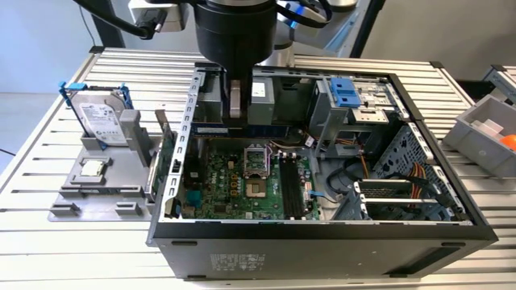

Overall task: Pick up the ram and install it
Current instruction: 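Pick up the ram and move it above insertion slot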

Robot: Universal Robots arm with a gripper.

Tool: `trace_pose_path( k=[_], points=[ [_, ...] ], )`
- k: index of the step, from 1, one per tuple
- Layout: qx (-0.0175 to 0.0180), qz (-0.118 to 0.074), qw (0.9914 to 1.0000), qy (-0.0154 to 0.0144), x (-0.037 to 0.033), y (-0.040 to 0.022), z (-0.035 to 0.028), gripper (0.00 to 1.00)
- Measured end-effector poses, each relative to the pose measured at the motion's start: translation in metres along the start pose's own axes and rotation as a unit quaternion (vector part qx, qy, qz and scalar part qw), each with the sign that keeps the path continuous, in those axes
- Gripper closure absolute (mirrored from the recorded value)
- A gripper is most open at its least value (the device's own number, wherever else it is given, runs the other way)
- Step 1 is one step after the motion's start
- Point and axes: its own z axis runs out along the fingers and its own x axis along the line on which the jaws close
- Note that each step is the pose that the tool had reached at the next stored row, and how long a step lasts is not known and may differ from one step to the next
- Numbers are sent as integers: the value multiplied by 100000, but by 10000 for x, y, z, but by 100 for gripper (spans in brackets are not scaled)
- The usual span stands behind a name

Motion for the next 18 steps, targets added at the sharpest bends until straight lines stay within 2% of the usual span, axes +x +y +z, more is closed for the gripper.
trace_pose_path(
  k=[7,18],
  points=[
    [-2,-5,100000,2,-1,-55,1,100],
    [-7,-8,100000,-2,-3,-225,4,100]
  ],
)
